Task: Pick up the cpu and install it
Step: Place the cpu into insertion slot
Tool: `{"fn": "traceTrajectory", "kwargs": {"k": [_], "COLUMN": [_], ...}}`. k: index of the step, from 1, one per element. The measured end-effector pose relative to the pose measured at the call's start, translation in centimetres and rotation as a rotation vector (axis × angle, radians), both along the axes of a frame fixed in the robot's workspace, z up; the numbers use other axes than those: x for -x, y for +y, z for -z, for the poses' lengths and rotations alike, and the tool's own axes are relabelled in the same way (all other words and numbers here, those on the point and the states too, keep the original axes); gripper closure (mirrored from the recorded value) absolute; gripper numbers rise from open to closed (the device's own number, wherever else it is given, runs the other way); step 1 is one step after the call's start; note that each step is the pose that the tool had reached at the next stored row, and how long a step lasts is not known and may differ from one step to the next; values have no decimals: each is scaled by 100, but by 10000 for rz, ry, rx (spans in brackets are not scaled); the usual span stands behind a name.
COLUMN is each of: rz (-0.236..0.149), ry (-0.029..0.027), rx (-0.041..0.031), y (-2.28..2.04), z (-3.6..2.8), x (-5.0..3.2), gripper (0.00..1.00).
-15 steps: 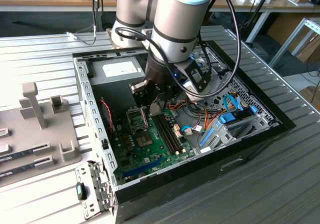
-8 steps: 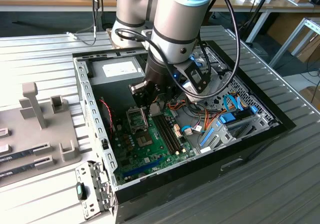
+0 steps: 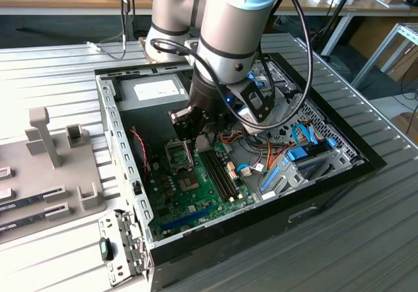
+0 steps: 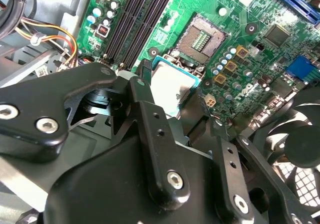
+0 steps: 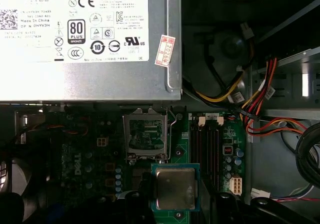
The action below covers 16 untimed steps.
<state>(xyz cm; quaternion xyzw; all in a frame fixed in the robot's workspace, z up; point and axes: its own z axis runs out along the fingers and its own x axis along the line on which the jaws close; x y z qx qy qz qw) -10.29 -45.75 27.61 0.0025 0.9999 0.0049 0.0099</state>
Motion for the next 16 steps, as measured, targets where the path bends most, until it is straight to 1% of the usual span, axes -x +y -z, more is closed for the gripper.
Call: {"fn": "traceTrajectory", "kwargs": {"k": [16], "rz": [0], "ry": [0], "rx": [1], "y": [0], "z": [49], "x": [0], "gripper": [53]}}
